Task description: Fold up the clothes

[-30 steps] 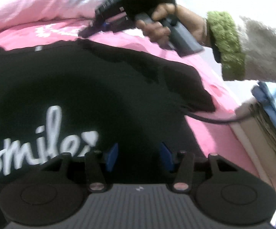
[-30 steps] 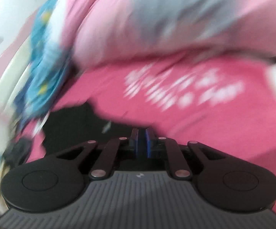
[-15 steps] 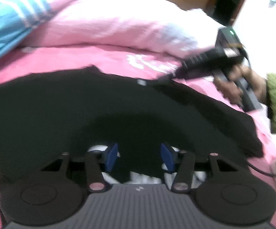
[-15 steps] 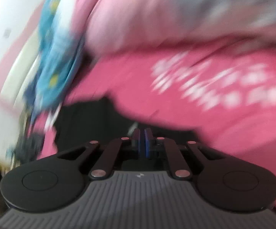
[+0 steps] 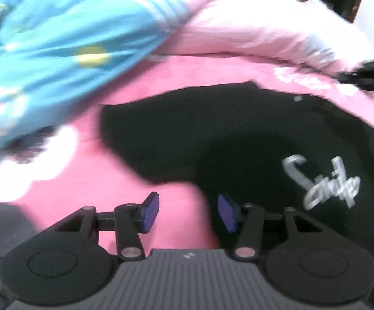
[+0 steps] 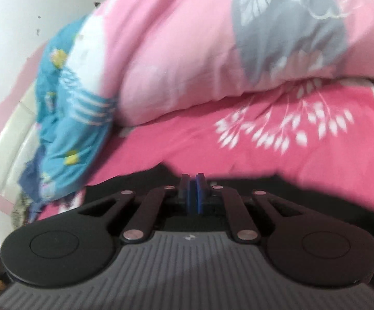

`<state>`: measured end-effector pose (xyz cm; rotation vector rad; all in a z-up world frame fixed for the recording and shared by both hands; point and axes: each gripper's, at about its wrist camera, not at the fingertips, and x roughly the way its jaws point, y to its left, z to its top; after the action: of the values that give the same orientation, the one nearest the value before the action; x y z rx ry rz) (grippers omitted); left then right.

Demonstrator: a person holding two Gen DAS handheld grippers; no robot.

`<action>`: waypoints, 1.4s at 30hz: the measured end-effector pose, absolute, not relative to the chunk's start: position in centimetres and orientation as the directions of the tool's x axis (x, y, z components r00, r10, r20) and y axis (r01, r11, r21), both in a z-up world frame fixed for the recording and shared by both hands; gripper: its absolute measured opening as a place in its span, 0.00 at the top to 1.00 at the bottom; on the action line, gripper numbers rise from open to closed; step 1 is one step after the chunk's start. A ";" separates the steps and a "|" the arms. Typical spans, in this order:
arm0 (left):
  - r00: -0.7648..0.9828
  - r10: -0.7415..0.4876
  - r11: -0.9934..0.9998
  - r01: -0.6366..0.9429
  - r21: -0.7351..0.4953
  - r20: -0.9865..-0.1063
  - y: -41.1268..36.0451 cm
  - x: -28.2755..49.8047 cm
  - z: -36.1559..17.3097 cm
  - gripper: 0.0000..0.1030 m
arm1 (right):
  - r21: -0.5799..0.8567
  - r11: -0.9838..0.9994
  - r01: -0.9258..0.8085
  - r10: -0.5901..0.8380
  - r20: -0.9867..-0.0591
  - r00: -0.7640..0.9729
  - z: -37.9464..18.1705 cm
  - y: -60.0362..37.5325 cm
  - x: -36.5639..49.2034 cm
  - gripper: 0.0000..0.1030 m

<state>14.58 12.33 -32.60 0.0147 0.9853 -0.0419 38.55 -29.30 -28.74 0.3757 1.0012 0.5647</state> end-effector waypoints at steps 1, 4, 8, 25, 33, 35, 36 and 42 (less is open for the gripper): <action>0.548 -0.009 0.999 0.038 0.014 -0.836 13.6 14.2 -32.2 0.49 | 0.530 0.808 -0.256 0.587 -0.695 0.415 -28.5 -28.6 36.4 0.95; 0.545 -0.007 1.000 0.030 0.011 -0.838 16.2 14.3 -31.8 0.49 | 0.504 0.834 -0.224 0.550 -0.732 0.402 -28.5 -25.6 30.4 0.95; 0.561 -0.059 0.994 -0.046 -0.103 -0.825 18.0 15.4 -32.5 0.49 | 0.589 0.773 -0.237 0.632 -0.678 0.375 -31.7 -16.4 26.9 0.95; 0.534 0.110 0.949 -0.306 -0.071 -0.838 24.6 20.6 -34.4 0.47 | 0.519 0.715 -0.470 0.662 -0.718 0.215 -40.0 5.8 28.2 0.77; 0.531 0.092 0.967 -0.249 -0.051 -0.842 25.4 23.0 -35.3 0.45 | 0.353 0.635 -0.686 0.647 -0.728 0.224 -38.2 9.1 22.6 0.59; 0.524 0.073 0.976 -0.213 -0.047 -0.848 24.9 23.5 -36.2 0.45 | 0.357 0.626 -0.693 0.660 -0.716 0.227 -37.5 8.9 21.5 0.57; 0.523 0.066 0.979 -0.197 -0.046 -0.850 24.5 23.6 -36.5 0.45 | 0.348 0.625 -0.699 0.658 -0.717 0.231 -37.2 8.7 21.2 0.56; 0.501 0.079 0.996 -0.073 0.049 -0.862 22.2 24.4 -38.8 0.45 | 0.271 0.761 -0.590 0.564 -0.725 0.395 -35.6 4.5 23.1 0.58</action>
<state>24.44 22.17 -38.84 0.0061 1.0420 0.0914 23.08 4.48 -35.61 -0.0316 0.9063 0.7319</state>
